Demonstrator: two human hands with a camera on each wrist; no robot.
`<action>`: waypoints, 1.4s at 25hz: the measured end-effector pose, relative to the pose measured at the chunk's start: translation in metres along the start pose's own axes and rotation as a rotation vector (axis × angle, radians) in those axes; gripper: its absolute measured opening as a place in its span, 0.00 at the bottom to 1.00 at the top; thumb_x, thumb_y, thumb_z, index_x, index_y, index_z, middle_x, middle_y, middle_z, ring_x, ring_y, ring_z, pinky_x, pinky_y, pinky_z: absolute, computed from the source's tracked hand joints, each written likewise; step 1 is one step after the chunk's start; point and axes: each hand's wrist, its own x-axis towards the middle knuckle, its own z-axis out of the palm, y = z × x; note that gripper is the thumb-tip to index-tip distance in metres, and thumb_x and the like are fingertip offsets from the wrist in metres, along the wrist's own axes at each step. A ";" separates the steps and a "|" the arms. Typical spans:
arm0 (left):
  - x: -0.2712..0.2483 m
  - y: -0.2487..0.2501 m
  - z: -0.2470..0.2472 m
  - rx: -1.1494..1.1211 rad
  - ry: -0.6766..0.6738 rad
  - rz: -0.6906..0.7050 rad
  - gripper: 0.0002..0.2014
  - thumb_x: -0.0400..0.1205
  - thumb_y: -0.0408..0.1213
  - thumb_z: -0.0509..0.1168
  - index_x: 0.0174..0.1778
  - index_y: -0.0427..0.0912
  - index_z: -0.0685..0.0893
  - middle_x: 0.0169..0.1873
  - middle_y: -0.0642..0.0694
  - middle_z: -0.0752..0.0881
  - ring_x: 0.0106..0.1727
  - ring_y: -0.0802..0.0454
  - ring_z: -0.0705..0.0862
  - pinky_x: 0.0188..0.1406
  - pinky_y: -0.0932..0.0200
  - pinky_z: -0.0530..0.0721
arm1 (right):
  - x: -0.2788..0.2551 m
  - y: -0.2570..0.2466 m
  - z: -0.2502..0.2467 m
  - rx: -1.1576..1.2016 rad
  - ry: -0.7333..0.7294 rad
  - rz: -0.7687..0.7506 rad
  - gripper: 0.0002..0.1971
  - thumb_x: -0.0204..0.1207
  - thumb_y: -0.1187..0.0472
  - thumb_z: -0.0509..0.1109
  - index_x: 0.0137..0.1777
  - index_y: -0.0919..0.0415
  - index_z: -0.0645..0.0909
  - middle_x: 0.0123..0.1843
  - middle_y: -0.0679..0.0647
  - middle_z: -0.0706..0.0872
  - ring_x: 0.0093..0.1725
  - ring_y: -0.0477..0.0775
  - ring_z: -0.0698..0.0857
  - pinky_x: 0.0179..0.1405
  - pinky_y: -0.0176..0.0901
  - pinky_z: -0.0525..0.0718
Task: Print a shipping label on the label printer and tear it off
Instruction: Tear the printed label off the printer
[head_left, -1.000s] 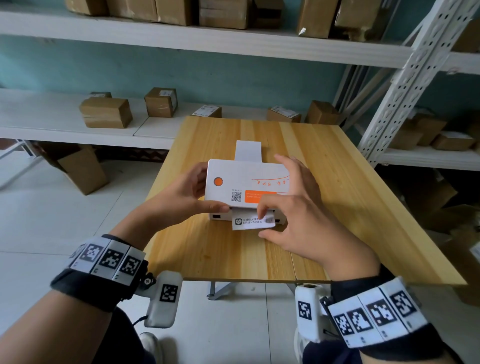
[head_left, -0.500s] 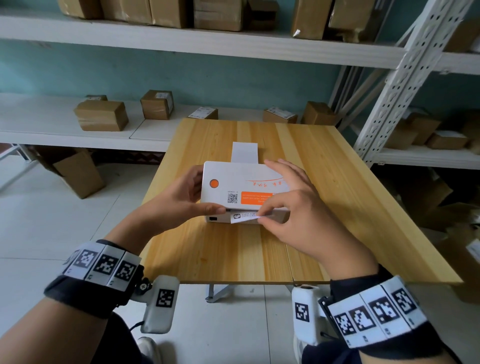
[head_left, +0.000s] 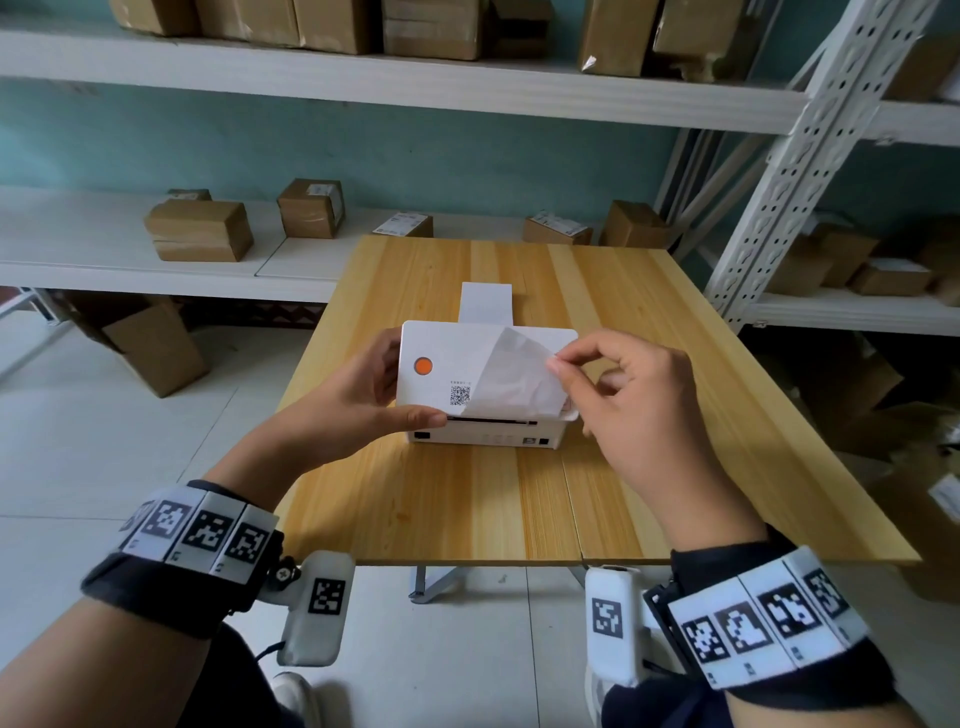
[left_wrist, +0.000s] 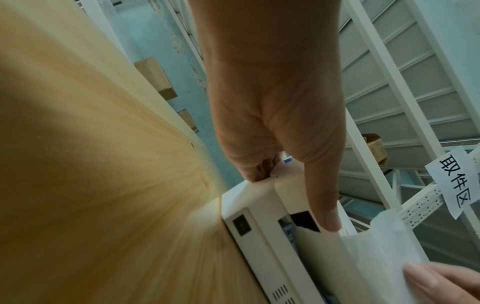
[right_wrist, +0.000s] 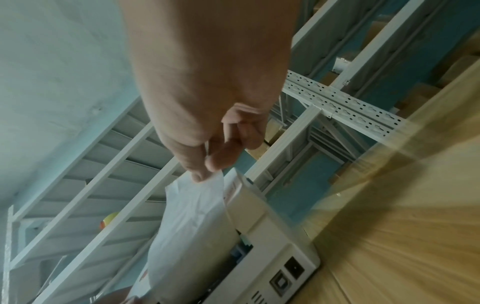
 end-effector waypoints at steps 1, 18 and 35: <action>0.000 0.000 0.000 0.007 0.001 -0.002 0.56 0.60 0.52 0.87 0.82 0.47 0.66 0.73 0.49 0.83 0.75 0.49 0.83 0.69 0.42 0.87 | 0.000 0.000 0.000 0.047 -0.007 0.059 0.02 0.80 0.61 0.74 0.47 0.58 0.87 0.39 0.43 0.89 0.22 0.50 0.85 0.21 0.43 0.83; -0.003 0.004 0.003 0.015 0.022 0.013 0.45 0.68 0.33 0.79 0.81 0.45 0.66 0.70 0.47 0.85 0.72 0.51 0.85 0.63 0.51 0.90 | 0.006 0.001 -0.003 0.208 0.243 -0.068 0.06 0.76 0.72 0.76 0.52 0.65 0.88 0.49 0.57 0.90 0.51 0.52 0.91 0.47 0.46 0.91; -0.005 0.005 0.004 0.088 0.056 0.030 0.44 0.67 0.34 0.81 0.79 0.44 0.68 0.67 0.48 0.88 0.72 0.49 0.85 0.68 0.40 0.87 | 0.005 0.013 -0.006 -0.271 0.238 0.148 0.30 0.70 0.81 0.68 0.74 0.67 0.78 0.70 0.63 0.80 0.70 0.60 0.81 0.49 0.10 0.69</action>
